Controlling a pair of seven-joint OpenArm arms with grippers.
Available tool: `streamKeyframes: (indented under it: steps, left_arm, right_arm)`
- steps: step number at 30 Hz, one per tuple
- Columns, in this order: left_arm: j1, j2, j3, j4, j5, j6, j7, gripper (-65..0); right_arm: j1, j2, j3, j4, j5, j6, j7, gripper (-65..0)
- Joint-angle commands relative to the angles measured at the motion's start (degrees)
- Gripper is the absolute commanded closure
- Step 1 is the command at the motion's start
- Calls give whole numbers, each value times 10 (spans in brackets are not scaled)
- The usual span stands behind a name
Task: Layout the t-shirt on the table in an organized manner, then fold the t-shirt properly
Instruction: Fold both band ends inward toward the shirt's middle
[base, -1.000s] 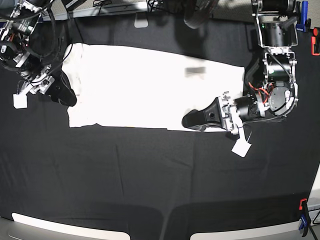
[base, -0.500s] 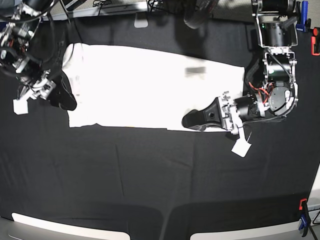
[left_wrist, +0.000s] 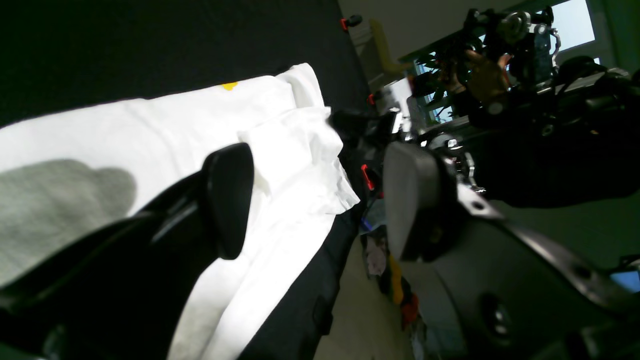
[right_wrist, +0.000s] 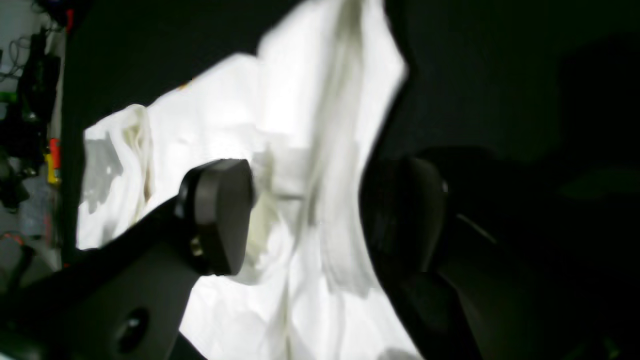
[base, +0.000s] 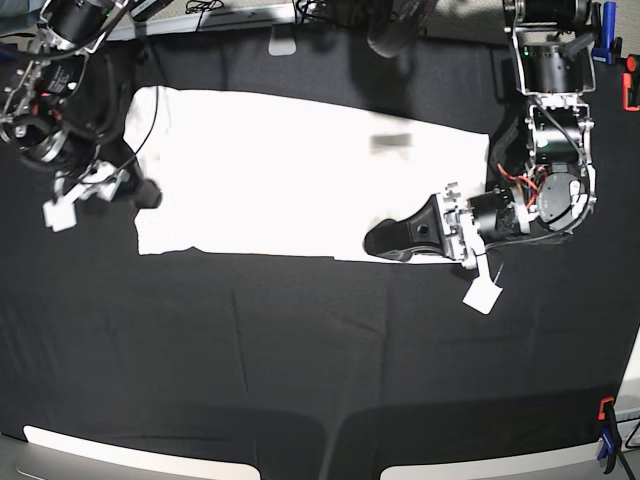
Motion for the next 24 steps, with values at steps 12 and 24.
streamKeyframes:
  steps: [12, 24]
  left_arm:
    - [-12, -2, -2, 10, -20, -2, -2, -383]
    - [-12, -2, -2, 10, -19, -2, -2, -383]
  right_arm:
    - [5, 8, -156, -19, 7, 4, -5, -445]
    - [6, 16, -107, -18, -36, 4, -7, -126]
